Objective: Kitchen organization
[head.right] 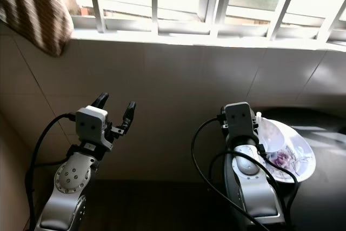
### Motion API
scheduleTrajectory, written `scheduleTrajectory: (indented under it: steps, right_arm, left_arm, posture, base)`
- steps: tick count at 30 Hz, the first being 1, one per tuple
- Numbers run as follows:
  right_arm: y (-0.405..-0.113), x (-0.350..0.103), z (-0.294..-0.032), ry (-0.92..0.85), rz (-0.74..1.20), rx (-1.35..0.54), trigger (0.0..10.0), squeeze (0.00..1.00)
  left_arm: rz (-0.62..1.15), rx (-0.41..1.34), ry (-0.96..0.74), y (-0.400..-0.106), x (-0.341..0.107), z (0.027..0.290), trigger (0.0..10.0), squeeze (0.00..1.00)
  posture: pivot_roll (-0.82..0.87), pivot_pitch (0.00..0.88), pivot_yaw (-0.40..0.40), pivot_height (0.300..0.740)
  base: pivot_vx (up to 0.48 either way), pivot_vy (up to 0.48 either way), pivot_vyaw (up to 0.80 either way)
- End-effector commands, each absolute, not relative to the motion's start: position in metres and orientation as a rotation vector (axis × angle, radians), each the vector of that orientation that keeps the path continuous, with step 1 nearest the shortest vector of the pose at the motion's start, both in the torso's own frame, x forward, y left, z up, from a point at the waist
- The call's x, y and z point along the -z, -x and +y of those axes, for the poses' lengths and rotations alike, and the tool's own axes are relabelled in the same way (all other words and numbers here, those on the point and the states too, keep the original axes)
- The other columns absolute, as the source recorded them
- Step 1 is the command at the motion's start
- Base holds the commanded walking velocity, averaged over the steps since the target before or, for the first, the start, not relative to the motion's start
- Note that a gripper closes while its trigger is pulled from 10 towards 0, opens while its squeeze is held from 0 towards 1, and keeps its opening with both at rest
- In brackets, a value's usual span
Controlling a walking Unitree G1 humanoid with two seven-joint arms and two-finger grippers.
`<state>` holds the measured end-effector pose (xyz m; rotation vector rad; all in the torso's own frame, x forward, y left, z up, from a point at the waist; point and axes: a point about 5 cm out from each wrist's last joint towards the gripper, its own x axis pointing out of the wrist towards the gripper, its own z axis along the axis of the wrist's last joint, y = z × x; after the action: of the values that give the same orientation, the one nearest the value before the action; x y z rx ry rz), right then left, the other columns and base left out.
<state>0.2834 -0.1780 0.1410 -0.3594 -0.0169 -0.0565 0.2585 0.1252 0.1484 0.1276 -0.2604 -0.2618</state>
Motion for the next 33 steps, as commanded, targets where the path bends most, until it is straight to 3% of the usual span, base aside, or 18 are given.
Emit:
scheduleTrajectory:
  steps: [1, 6, 10, 26, 33]
  right_arm:
    - [-0.282, -0.157, -0.163, 0.361, -0.140, -0.034, 10.0, 0.00]
    - [-0.274, -0.156, -0.144, 0.343, -0.174, -0.205, 10.0, 0.00]
    - [-0.271, -0.141, -0.152, 0.375, -0.122, -0.176, 10.0, 0.00]
    - [-0.257, -0.096, -0.162, 0.364, -0.015, -0.152, 10.0, 0.00]
    - [-0.251, -0.077, -0.164, 0.348, 0.060, -0.114, 10.0, 0.00]
  left_arm:
    - [-0.231, 0.245, -0.150, -0.259, -0.144, 0.133, 10.0, 0.00]
    - [-0.157, 0.229, -0.127, -0.256, -0.130, 0.141, 10.0, 0.00]
    - [-0.064, 0.256, -0.142, -0.245, -0.109, 0.145, 10.0, 0.00]
    - [-0.019, 0.311, -0.173, -0.237, -0.092, 0.145, 10.0, 0.00]
    - [-0.021, 0.342, -0.185, -0.234, -0.090, 0.144, 10.0, 0.00]
  posture:
    - [-0.01, 0.000, -0.039, 0.740]
    - [-0.01, 0.000, -0.036, 0.740]
    - [-0.01, 0.000, -0.026, 0.740]
    - [0.00, 0.000, -0.030, 0.740]
    - [0.02, 0.000, -0.037, 0.740]
  base:
    - [0.000, 0.000, 0.00]
    - [0.000, 0.000, 0.00]
    - [0.000, 0.000, 0.00]
    - [0.000, 0.477, 0.00]
    - [0.000, 0.000, 0.00]
